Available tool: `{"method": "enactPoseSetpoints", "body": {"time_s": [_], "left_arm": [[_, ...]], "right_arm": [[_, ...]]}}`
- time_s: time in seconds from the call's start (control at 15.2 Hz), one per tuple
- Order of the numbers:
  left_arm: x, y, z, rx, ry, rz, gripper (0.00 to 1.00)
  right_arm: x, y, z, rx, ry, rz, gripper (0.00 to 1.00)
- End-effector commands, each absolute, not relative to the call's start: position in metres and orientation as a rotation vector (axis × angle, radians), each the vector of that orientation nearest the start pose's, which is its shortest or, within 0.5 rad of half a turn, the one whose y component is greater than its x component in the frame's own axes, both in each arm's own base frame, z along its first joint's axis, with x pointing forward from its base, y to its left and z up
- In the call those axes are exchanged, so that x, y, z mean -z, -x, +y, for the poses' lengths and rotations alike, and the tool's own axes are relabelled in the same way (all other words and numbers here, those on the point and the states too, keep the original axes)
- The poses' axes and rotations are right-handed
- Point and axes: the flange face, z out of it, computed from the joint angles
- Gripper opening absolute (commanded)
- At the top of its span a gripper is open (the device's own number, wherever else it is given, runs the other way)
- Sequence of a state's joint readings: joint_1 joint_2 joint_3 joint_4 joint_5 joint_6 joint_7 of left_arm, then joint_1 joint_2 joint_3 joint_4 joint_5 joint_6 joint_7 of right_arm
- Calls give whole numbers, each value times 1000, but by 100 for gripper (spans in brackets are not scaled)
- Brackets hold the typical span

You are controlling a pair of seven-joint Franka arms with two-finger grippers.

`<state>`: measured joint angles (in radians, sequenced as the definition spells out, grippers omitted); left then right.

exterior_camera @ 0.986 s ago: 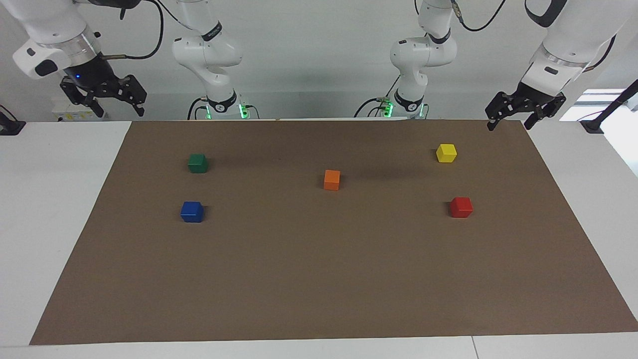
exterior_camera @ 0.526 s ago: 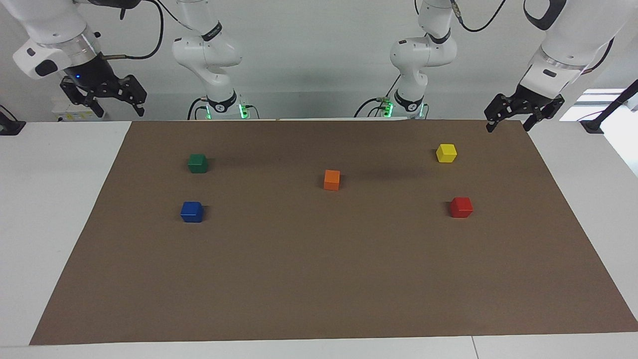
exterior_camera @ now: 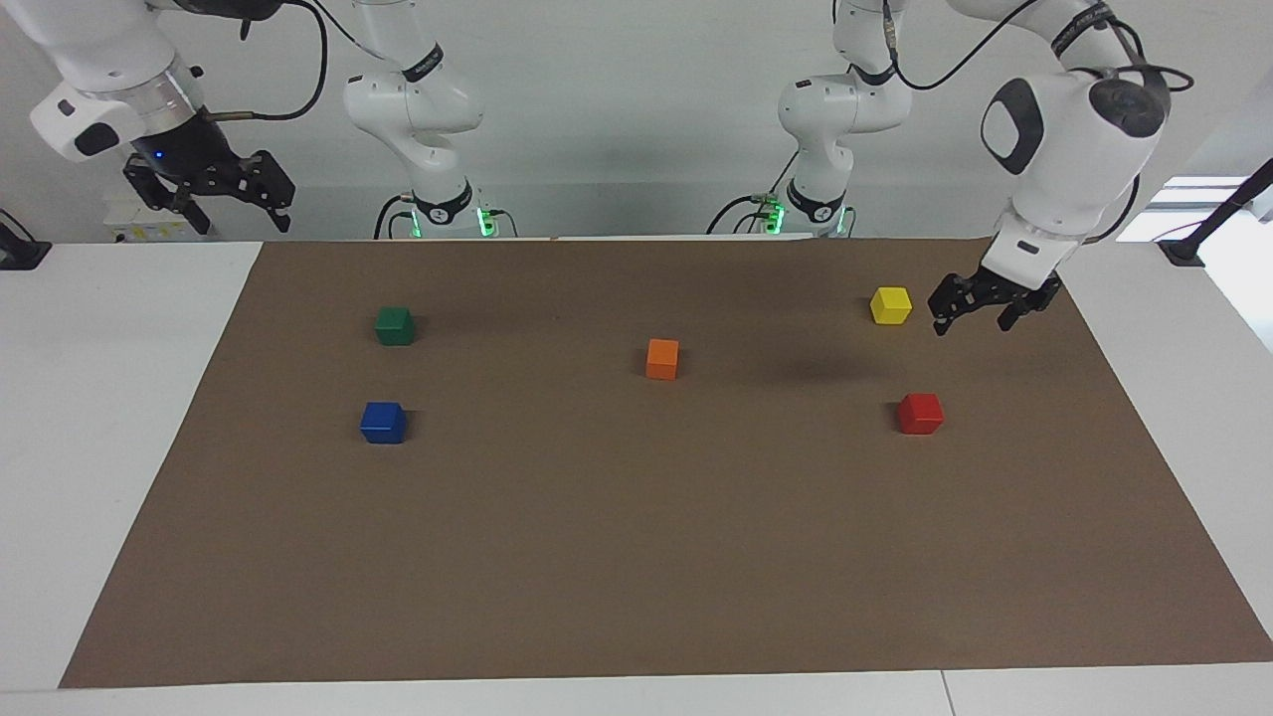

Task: Transfer red block to right arm and stack on blue block
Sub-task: 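Reach the left gripper down to the red cube and close on it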

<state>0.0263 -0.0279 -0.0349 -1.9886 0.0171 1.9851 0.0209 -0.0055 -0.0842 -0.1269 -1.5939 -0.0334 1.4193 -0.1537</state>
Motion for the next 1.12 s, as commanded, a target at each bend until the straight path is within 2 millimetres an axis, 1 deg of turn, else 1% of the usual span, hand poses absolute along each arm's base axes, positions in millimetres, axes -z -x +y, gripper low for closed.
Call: {"method": "enactPoseSetpoints", "body": {"time_s": [0.0,0.07,0.13,0.26,0.33,0.39,0.53,0.59,0.72,0.85,0.92,0.99,1.05], "left_arm": [[-432,-558,-2,54,3115,130,100],[-411,-560,-3,61,3116,134,100],[-396,-561,-4,76,3116,140,100],[-372,-565,-3,104,3116,145,100],[-362,-566,-3,123,3116,148,100],[-355,-567,-3,140,3115,149,100],[-339,-570,-4,136,3117,150,100],[-334,-571,-4,136,3117,150,100],[-328,-571,-2,126,3118,148,100],[-321,-573,-3,138,3118,148,100],[-312,-573,-3,117,3120,146,100],[-308,-573,-3,107,3121,146,100],[-306,-573,-3,98,3124,128,87]], "right_arm": [[-631,-489,-76,-155,3150,-91,100],[-624,-486,-74,-140,3142,-93,100],[-615,-481,-72,-118,3114,-93,100],[-595,-472,-70,-74,3064,-79,100],[-587,-471,-71,-75,3036,-60,100],[-583,-473,-69,-70,2995,-49,100],[-567,-476,-63,-48,2931,-27,100],[-557,-477,-57,-40,2883,-11,100],[-532,-480,-47,-17,2769,39,100],[-511,-483,-36,19,2654,27,100],[-502,-485,-33,29,2602,14,100],[-497,-488,-30,43,2538,1,100],[-488,-490,-27,47,2469,-14,100]]}}
